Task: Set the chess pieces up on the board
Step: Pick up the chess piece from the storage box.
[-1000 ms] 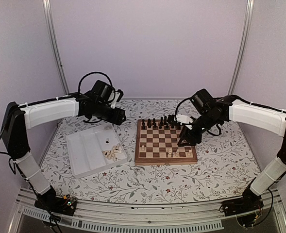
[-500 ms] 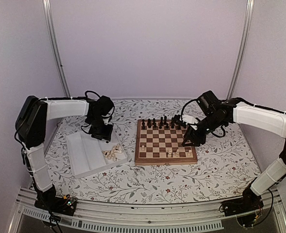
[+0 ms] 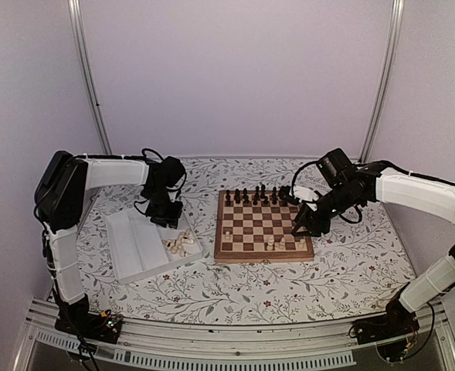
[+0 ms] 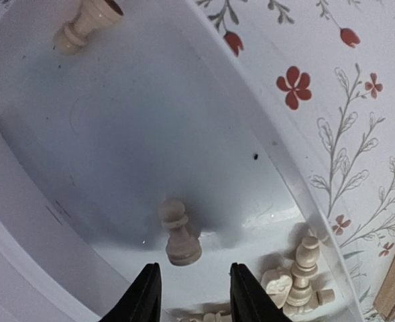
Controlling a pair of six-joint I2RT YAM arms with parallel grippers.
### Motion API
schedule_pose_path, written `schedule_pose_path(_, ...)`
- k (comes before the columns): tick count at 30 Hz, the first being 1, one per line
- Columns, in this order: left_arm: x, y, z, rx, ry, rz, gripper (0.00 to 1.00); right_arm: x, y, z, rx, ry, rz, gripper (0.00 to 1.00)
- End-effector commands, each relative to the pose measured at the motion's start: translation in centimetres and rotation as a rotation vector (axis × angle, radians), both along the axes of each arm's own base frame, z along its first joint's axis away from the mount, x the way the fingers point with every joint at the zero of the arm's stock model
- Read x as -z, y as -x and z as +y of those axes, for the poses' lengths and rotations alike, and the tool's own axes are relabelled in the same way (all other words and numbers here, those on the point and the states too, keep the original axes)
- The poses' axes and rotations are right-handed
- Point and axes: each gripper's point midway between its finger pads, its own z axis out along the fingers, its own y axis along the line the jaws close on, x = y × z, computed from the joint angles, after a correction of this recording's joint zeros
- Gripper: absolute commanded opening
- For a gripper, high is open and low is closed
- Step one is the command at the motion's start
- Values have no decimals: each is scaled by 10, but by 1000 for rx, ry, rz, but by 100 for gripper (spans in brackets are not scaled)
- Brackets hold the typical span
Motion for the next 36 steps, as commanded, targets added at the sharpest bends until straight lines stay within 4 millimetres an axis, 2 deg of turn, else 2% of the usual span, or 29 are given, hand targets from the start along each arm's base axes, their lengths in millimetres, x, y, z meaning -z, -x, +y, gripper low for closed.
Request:
schedule_pose_path(1, 2, -12, 3, -24, -2, -18, 37, -9, 1, 3, 0, -37, -20, 48)
schedule_pose_path(6, 6, -19, 5, -35, -4, -26, 33, -8, 1, 4, 4, -36, -12, 48)
schedule_pose_path(13, 19, -19, 7, -18, -25, -2, 21, -4, -1, 4, 8, -29, 0, 48)
schedule_pose_path(17, 17, -15, 8, -9, -30, 7, 11, -6, -4, 5, 13, -26, -9, 48)
schedule_pose_path(20, -7, -16, 9, -4, -17, -41, 7, -17, -12, 8, 19, -40, -32, 48)
schedule_pose_path(25, -82, -17, 1, 78, 18, -248, 5, -58, -31, 26, 11, -133, -54, 48)
schedule_pose_path(29, -137, 2, -44, 275, 179, -402, 4, -106, -34, 58, -50, -319, -23, 48)
schedule_pose_path(31, -155, 21, -76, 391, 296, -461, 4, -118, -38, 72, -65, -380, 34, 48)
schedule_pose_path(36, -187, 54, -127, 565, 437, -567, 6, -143, -37, 107, -151, -535, 236, 48)
